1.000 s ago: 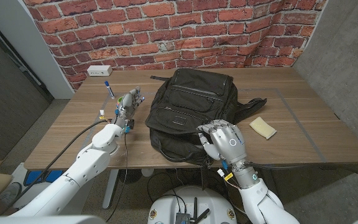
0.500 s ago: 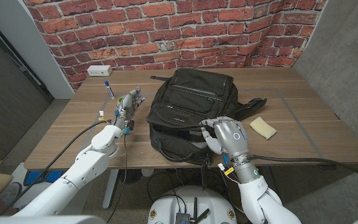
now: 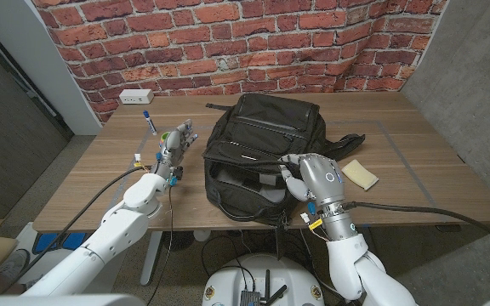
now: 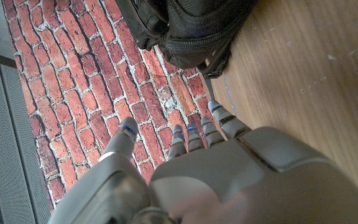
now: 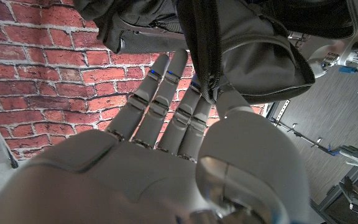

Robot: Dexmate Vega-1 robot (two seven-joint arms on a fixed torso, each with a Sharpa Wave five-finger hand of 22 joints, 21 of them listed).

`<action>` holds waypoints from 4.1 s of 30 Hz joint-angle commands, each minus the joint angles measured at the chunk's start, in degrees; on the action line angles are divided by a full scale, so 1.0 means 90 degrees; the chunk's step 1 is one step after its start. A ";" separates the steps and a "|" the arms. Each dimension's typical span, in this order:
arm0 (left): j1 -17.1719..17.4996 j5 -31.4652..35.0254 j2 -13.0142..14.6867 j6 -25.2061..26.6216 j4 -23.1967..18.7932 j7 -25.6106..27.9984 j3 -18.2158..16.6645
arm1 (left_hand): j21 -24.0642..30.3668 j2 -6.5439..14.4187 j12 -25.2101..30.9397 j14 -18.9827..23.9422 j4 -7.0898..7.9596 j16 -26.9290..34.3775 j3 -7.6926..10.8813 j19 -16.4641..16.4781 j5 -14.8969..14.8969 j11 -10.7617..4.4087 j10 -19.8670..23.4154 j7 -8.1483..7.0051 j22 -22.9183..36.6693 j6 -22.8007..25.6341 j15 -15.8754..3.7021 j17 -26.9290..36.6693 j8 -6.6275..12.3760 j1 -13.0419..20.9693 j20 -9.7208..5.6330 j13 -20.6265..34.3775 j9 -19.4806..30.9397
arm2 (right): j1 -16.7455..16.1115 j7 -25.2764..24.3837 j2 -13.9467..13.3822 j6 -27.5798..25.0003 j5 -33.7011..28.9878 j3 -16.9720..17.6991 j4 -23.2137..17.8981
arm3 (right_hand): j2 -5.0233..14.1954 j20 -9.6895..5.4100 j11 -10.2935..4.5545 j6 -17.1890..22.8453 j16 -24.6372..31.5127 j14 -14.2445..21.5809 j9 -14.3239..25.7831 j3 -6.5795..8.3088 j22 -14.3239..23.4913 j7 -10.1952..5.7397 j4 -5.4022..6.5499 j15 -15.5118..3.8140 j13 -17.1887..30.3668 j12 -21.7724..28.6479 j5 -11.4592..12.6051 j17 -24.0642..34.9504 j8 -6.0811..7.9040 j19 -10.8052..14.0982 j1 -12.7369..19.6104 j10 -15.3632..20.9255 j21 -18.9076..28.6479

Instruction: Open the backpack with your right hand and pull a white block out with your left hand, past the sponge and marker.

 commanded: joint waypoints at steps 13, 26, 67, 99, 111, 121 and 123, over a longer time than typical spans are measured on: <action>0.0321 0.0142 0.0066 -0.0115 -0.0344 0.0118 -0.0082 | 0.0048 0.0159 0.0035 0.0045 -0.0027 -0.0002 0.0061 0.0047 -0.0003 -0.0010 0.0089 0.0012 0.0030 0.0044 -0.0001 0.0007 0.0026 0.0060 -0.0287 0.0026 0.0033 | 0.0021 0.0215 0.0148 0.0127 0.0763 0.0411 -0.0321 | 0.0008 -0.0811 -0.0010 0.0128 0.0033 0.0133 0.0023 0.0041 0.0027 0.0056 -0.0003 -0.0623 0.0101 0.0019 -0.0006 0.0078 -0.0008 0.0065 0.0119 0.0144 0.0074; 0.0603 0.0233 0.0125 -0.0162 -0.0598 0.0210 -0.0132 | 0.0054 0.0160 0.0046 0.0066 -0.0046 0.0004 0.0068 0.0065 -0.0007 0.0011 0.0135 0.0013 0.0030 0.0086 0.0009 0.0005 0.0040 0.0090 -0.0283 0.0026 0.0033 | 0.0215 0.0340 0.0268 0.0191 0.0998 0.0501 -0.0366 | 0.0009 -0.0813 0.0020 0.0170 0.0076 0.0235 0.0032 0.0039 0.0037 0.0127 0.0002 -0.0610 0.0172 0.0047 -0.0008 0.0138 -0.0033 0.0102 0.0152 0.0213 0.0140; 0.1399 0.0627 0.0441 -0.0127 -0.1331 0.0452 -0.0443 | 0.0054 0.0157 0.0068 0.0126 -0.0103 0.0011 0.0080 0.0095 -0.0017 -0.0007 0.0270 0.0010 0.0027 0.0191 -0.0024 0.0003 0.0052 0.0200 -0.0277 0.0026 0.0032 | 0.0894 0.0611 0.0547 -0.0143 0.1181 0.0621 -0.0435 | -0.0026 -0.0815 0.0052 0.0274 0.0079 0.0341 0.0047 0.0065 0.0057 0.0200 -0.0011 -0.0602 0.0329 0.0078 0.0028 0.0234 -0.0095 0.0160 0.0248 0.0288 0.0301; 0.2426 0.1443 0.0427 0.0041 -0.2388 0.1056 -0.0709 | 0.0058 0.0097 0.0115 0.0342 -0.0235 0.0040 0.0171 0.0227 0.0053 -0.0077 0.0594 -0.0044 0.0009 0.0506 -0.0121 0.0004 0.0111 0.0541 -0.0312 0.0029 0.0029 | 0.1244 0.0592 0.0615 -0.0104 0.1569 0.0804 -0.0305 | -0.0051 -0.0817 0.0067 0.0304 0.0043 0.0364 0.0056 0.0071 0.0063 0.0234 -0.0005 -0.0597 0.0431 0.0088 0.0057 0.0285 -0.0162 0.0167 0.0272 0.0322 0.0407; 0.2698 0.2030 0.0653 0.0560 -0.3000 0.1245 -0.0823 | 0.0044 -0.0172 0.0148 0.0722 -0.0331 0.0070 0.0325 0.0373 0.0127 -0.0218 0.0993 -0.0105 -0.0001 0.0930 -0.0360 0.0003 0.0209 0.1251 -0.0380 0.0034 0.0035 | 0.1342 0.0581 0.0568 0.0032 0.1757 0.0854 -0.0221 | -0.0056 -0.0814 0.0097 0.0328 0.0040 0.0380 0.0059 0.0074 0.0064 0.0252 -0.0010 -0.0604 0.0464 0.0089 0.0070 0.0307 -0.0178 0.0171 0.0287 0.0327 0.0443; 0.2882 0.2772 0.0828 0.1301 -0.3583 0.1525 -0.0849 | 0.0089 -0.0371 0.0166 0.1101 -0.0315 0.0093 0.0340 0.0645 0.0138 -0.0325 0.1318 -0.0144 0.0005 0.1142 -0.0489 0.0003 0.0209 0.1758 -0.0427 0.0037 0.0041 | 0.1395 0.0549 0.0555 0.0082 0.1811 0.0880 -0.0245 | -0.0066 -0.0814 0.0093 0.0348 0.0027 0.0385 0.0062 0.0075 0.0065 0.0267 -0.0009 -0.0600 0.0496 0.0090 0.0083 0.0323 -0.0195 0.0178 0.0291 0.0336 0.0480; 0.2907 0.2929 0.0866 0.1445 -0.3707 0.1554 -0.0839 | 0.0095 -0.0397 0.0163 0.1159 -0.0314 0.0095 0.0337 0.0694 0.0139 -0.0352 0.1351 -0.0159 0.0006 0.1182 -0.0515 0.0003 0.0210 0.1830 -0.0441 0.0038 0.0041 | 0.1412 0.0543 0.0558 0.0084 0.1806 0.0879 -0.0247 | -0.0066 -0.0814 0.0108 0.0344 0.0027 0.0389 0.0062 0.0076 0.0065 0.0271 -0.0009 -0.0602 0.0502 0.0093 0.0086 0.0328 -0.0202 0.0178 0.0294 0.0343 0.0486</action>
